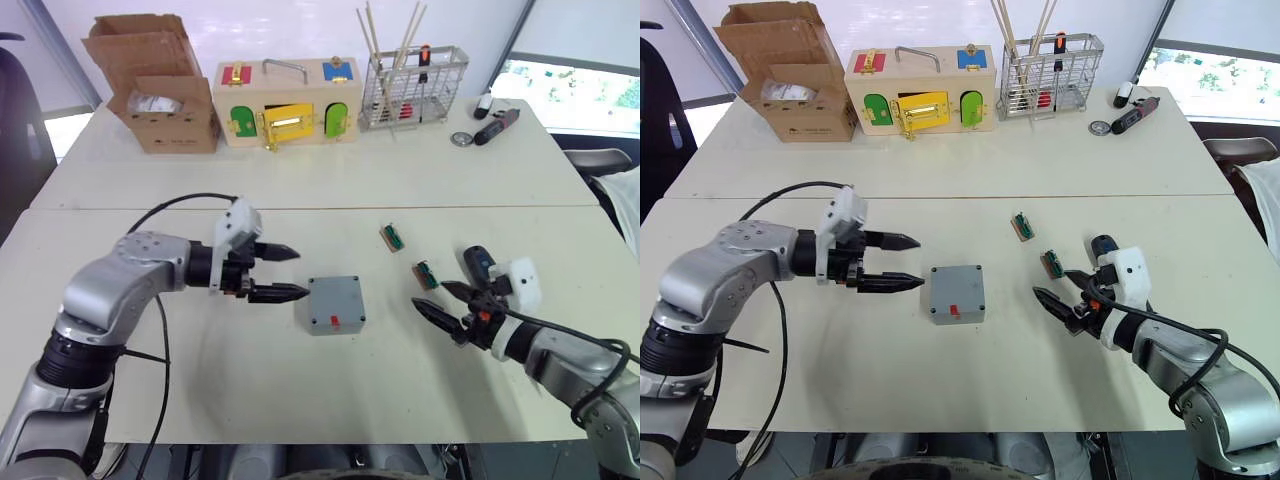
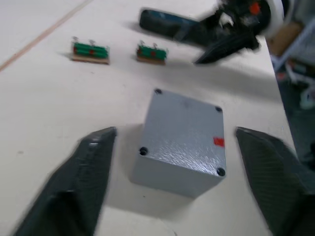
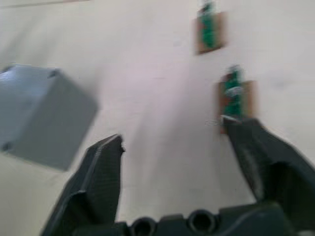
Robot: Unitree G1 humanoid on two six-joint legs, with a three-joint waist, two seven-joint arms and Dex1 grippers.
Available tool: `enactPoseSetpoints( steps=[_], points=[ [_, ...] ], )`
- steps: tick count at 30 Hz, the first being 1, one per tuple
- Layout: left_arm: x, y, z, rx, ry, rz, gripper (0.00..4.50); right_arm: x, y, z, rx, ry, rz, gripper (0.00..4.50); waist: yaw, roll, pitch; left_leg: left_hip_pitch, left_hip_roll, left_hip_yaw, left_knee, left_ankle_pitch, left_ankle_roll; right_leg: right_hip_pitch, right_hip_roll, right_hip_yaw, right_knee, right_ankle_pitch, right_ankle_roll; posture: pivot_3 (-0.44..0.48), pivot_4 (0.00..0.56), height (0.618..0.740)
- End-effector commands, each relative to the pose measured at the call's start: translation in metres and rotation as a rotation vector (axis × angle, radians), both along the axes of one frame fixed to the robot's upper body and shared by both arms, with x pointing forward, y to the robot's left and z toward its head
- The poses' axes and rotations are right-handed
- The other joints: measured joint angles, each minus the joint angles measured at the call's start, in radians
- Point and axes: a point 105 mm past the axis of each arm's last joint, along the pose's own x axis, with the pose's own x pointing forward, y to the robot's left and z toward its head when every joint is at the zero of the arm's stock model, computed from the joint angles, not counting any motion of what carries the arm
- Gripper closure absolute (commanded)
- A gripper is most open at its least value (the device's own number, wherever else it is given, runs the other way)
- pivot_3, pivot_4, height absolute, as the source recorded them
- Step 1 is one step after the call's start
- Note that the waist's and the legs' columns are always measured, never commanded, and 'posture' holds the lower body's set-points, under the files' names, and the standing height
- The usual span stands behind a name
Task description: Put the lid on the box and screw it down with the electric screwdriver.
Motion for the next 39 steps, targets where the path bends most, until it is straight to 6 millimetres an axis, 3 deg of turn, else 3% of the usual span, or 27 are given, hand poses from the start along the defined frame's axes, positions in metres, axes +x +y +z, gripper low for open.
enactPoseSetpoints(
  steps=[1, 4, 5, 13, 16, 20, 26, 31, 39],
  points=[
    [-0.011, -0.011, 0.005, 0.015, -0.063, -0.075, 2.51, 0.010, -0.007, 0.005, -0.030, -0.074, -0.060, 0.78, 0.000, 0.000, 0.000, 0.000, 0.000, 0.000, 0.000, 0.000, 0.000, 0.000, 0.000, 0.000, 0.000, 0.000, 0.000, 0.000, 0.150, 0.740],
    [-0.015, -0.015, 0.004, 0.015, -0.066, -0.092, 4.13, 0.017, -0.011, 0.002, -0.044, -0.098, -0.097, 0.78, 0.000, 0.000, 0.000, 0.000, 0.000, 0.000, 0.000, 0.000, 0.000, 0.000, 0.000, 0.000, 0.000, 0.000, 0.000, 0.000, 0.150, 0.740],
    [-0.016, -0.016, 0.005, 0.012, -0.068, -0.092, 4.46, 0.019, -0.012, 0.001, -0.046, -0.104, -0.100, 0.78, 0.000, 0.000, 0.000, 0.000, 0.000, 0.000, 0.000, 0.000, 0.000, 0.000, 0.000, 0.000, 0.000, 0.000, 0.000, 0.000, 0.150, 0.740],
    [-0.014, -0.015, 0.000, 0.049, -0.085, -0.050, 4.46, 0.035, -0.009, -0.008, -0.053, -0.124, -0.087, 0.78, 0.000, 0.000, 0.000, 0.000, 0.000, 0.000, 0.000, 0.000, 0.000, 0.000, 0.000, 0.000, 0.000, 0.000, 0.000, 0.000, 0.150, 0.740],
    [-0.013, -0.012, -0.002, 0.052, -0.086, -0.034, 4.50, 0.040, -0.010, -0.008, -0.057, -0.131, -0.087, 1.49, 0.000, 0.000, 0.000, 0.000, 0.000, 0.000, 0.000, 0.000, 0.000, 0.000, 0.000, 0.000, 0.000, 0.000, 0.000, 0.000, 0.150, 0.740],
    [-0.014, -0.011, -0.007, 0.057, -0.080, -0.023, 4.50, 0.042, -0.010, -0.009, -0.058, -0.134, -0.085, 2.80, 0.001, 0.000, 0.000, 0.000, 0.000, 0.000, 0.000, 0.000, 0.000, 0.000, 0.000, 0.000, 0.000, 0.000, 0.000, 0.000, 0.150, 0.740],
    [-0.013, -0.010, -0.011, 0.062, -0.081, -0.011, 4.50, 0.042, -0.009, -0.013, -0.055, -0.128, -0.080, 2.80, 0.000, 0.000, 0.000, 0.000, 0.000, 0.000, 0.000, 0.000, 0.000, 0.000, 0.000, 0.000, 0.000, 0.000, 0.000, 0.000, 0.150, 0.740],
    [-0.012, -0.010, -0.012, 0.066, -0.081, -0.012, 4.50, 0.043, -0.007, -0.013, -0.054, -0.134, -0.081, 4.40, 0.000, 0.000, 0.000, 0.000, 0.000, 0.000, 0.000, 0.000, 0.000, 0.000, 0.000, 0.000, 0.000, 0.000, 0.000, 0.000, 0.150, 0.740],
    [-0.012, -0.011, -0.014, 0.074, -0.078, -0.018, 4.50, 0.042, -0.006, -0.012, -0.058, -0.142, -0.085, 4.40, 0.001, 0.000, 0.000, 0.000, 0.000, 0.000, 0.000, 0.000, 0.000, 0.000, 0.000, 0.000, 0.000, 0.000, 0.000, 0.000, 0.150, 0.740]
  ],
)
